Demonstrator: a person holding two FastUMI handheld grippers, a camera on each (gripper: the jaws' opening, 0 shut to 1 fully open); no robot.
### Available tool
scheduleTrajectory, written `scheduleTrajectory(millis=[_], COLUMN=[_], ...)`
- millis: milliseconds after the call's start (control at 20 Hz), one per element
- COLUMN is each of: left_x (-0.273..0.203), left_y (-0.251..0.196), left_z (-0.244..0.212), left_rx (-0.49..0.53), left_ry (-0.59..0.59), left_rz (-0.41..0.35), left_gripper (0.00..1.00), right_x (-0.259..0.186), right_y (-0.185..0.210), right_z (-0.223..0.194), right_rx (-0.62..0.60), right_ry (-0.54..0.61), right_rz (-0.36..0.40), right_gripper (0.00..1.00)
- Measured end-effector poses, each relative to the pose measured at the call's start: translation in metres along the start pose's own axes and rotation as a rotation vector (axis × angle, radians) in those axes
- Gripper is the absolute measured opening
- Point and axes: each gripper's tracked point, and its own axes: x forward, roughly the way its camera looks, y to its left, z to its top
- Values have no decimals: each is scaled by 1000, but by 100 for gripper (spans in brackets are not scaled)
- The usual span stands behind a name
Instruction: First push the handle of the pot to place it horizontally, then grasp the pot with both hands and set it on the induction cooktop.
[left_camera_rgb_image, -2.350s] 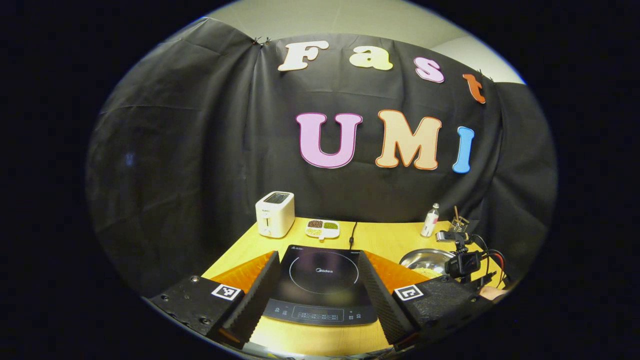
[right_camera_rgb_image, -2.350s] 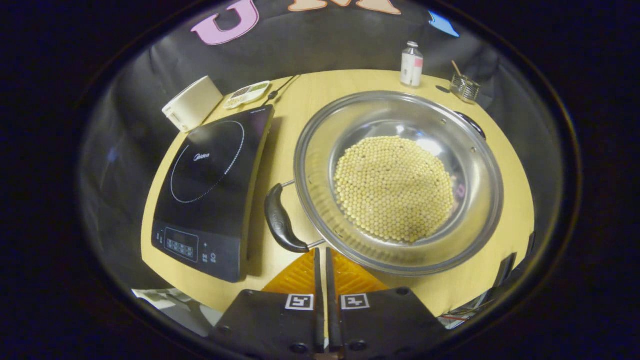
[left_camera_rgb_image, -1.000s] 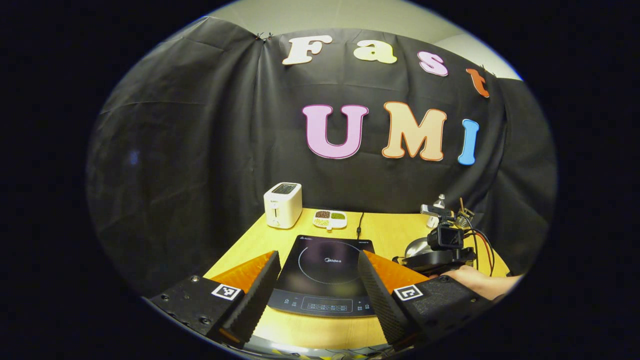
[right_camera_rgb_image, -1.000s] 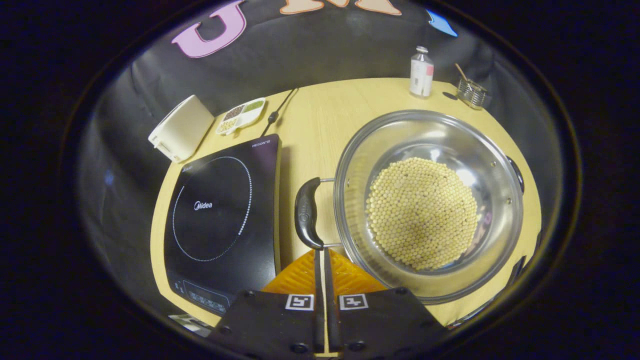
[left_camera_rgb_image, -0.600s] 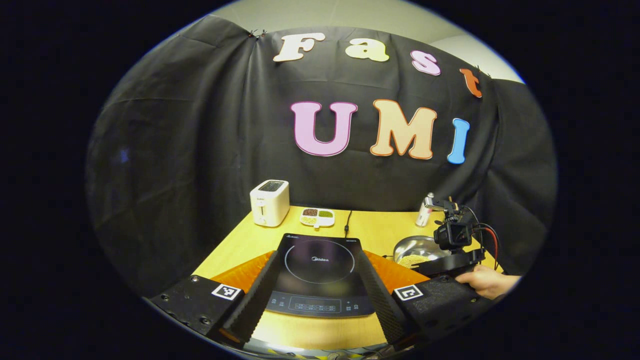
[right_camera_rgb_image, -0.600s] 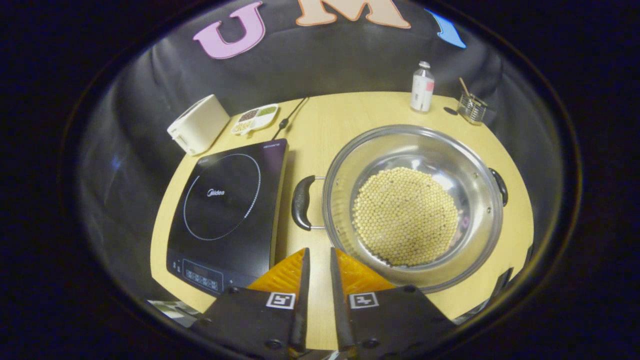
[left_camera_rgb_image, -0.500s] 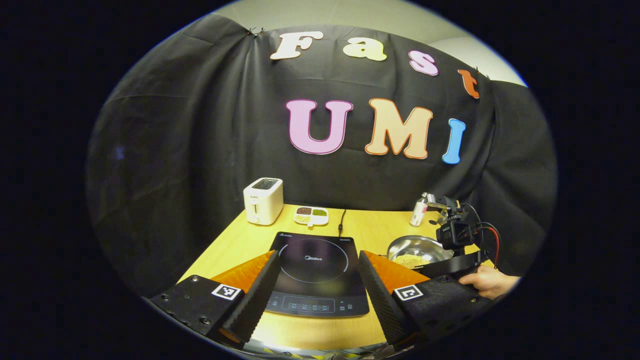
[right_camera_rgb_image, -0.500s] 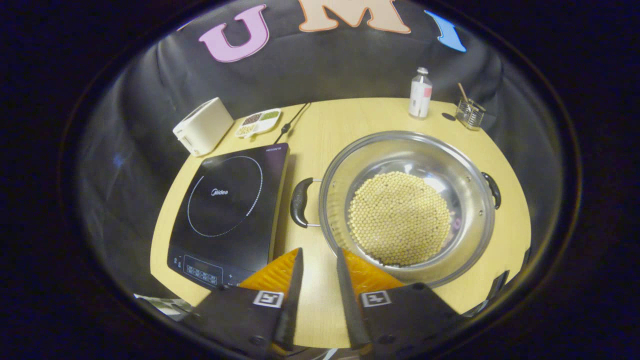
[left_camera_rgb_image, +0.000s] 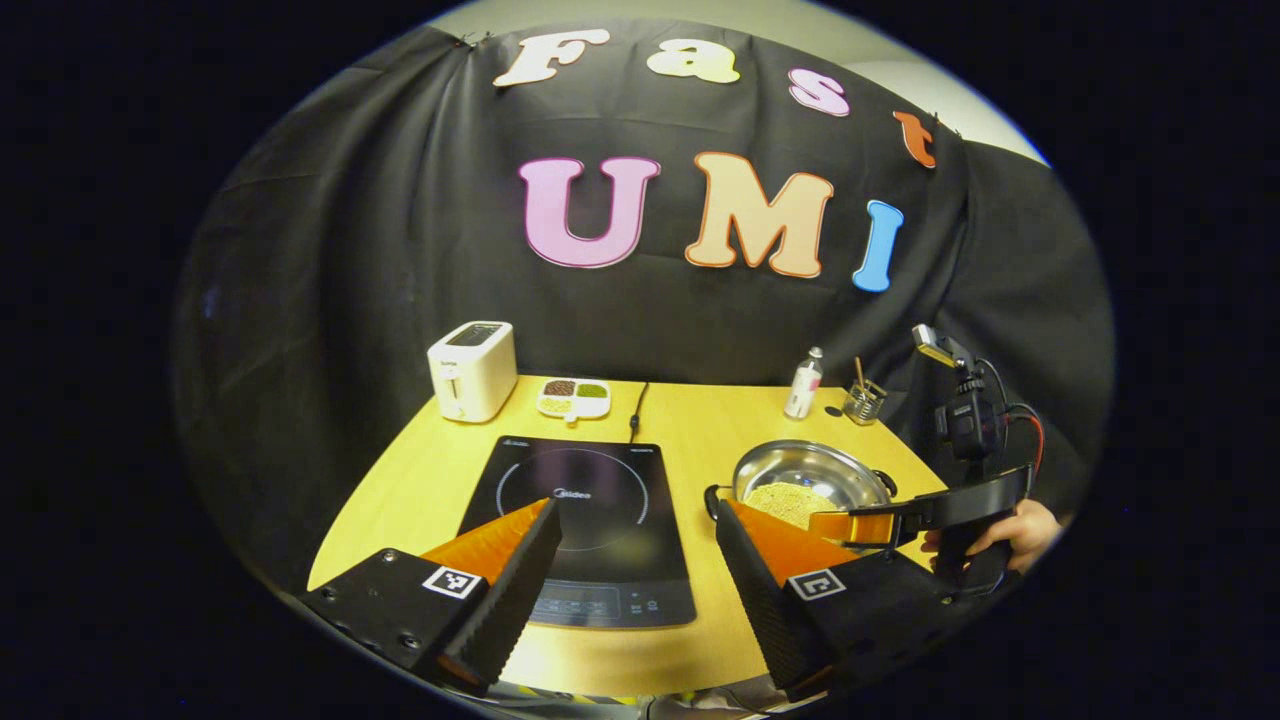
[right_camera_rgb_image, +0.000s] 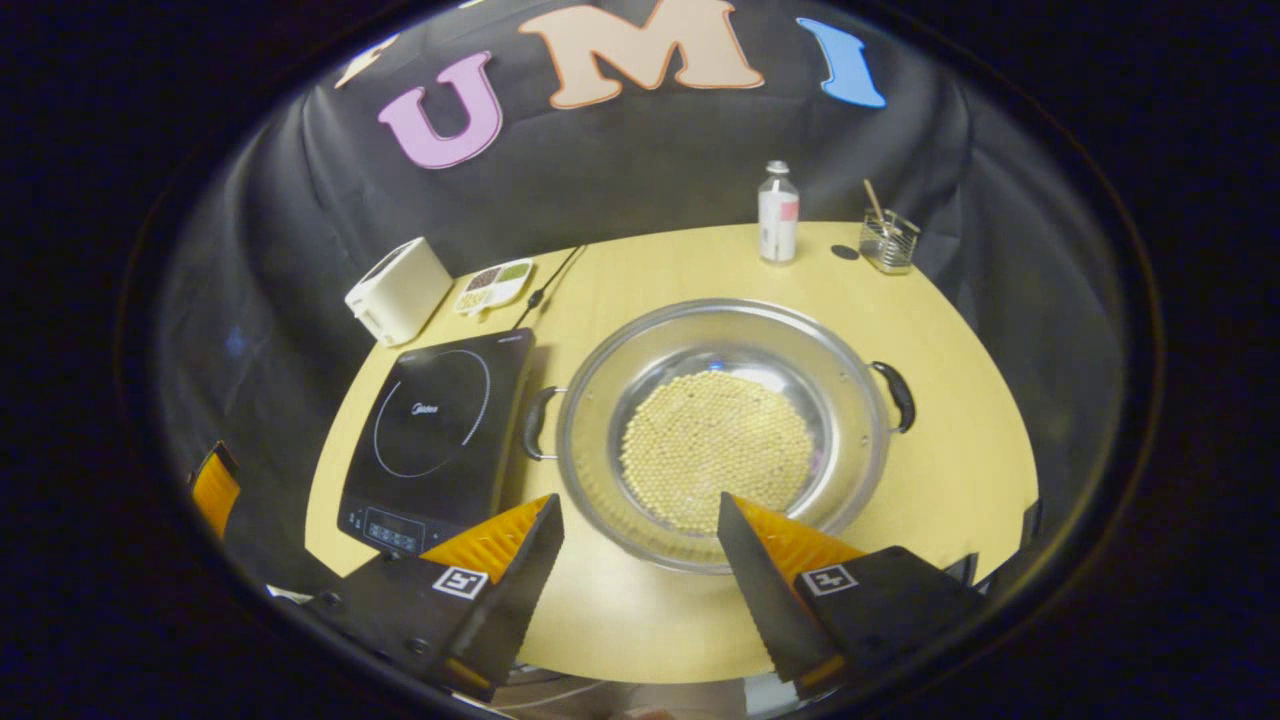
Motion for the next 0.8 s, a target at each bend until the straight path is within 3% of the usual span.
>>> scheduleTrajectory(millis=[350,500,600,800], left_x=[57,85,104,144], left_y=[-41,-62,-77,-88], left_z=[-24,-34,-46,-64], left_rx=[-80,-148,-191,-212], left_ry=[159,235,308,417], left_rz=[-14,-55,-96,-127], left_gripper=[96,96,96,96], right_x=[3,15,25,49], right_y=[-90,-127,-149,-182], right_z=[37,46,50,55], right_rx=[38,53,62,53], right_ry=[47,97,136,200], right_rz=[-24,-17,0,25], right_gripper=[97,94,97,94])
